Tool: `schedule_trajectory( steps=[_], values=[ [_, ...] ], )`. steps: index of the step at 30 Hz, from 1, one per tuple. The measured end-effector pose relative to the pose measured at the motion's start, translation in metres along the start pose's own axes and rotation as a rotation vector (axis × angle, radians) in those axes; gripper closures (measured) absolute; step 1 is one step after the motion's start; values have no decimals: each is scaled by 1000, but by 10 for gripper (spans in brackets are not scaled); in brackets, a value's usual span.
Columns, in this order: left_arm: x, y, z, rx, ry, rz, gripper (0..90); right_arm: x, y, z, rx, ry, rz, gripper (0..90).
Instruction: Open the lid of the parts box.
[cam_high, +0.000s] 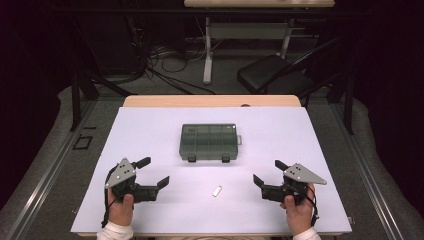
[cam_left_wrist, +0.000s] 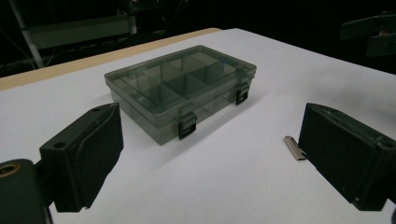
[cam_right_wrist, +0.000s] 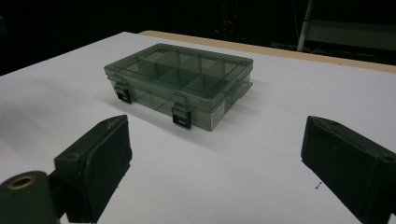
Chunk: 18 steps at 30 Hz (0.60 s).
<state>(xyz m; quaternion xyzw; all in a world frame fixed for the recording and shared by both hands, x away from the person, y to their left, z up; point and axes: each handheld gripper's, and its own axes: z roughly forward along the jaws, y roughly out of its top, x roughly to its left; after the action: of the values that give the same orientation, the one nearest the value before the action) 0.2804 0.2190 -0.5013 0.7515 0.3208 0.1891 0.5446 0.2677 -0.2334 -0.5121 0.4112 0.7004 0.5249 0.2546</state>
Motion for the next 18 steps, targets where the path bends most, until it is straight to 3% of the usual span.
schedule_trajectory(
  steps=[4, 6, 9, 12, 18],
  values=[
    [0, 0, 3, 0, -3, -4, 68, -3, -1, -2, 8, -4, 9, 79],
    [-1, -1, 4, 16, 35, 2, 67, -4, 0, -1, 7, 1, 36, 79],
    [1, -1, 5, 24, 44, -16, 67, -7, 0, 1, 12, 13, 75, 79],
    [3, 0, 4, 15, 39, -36, 67, -8, 1, 5, 23, 21, 92, 77],
    [6, -1, 7, 8, 8, -66, 68, -2, -3, 9, 40, -29, 137, 113]
  ],
)
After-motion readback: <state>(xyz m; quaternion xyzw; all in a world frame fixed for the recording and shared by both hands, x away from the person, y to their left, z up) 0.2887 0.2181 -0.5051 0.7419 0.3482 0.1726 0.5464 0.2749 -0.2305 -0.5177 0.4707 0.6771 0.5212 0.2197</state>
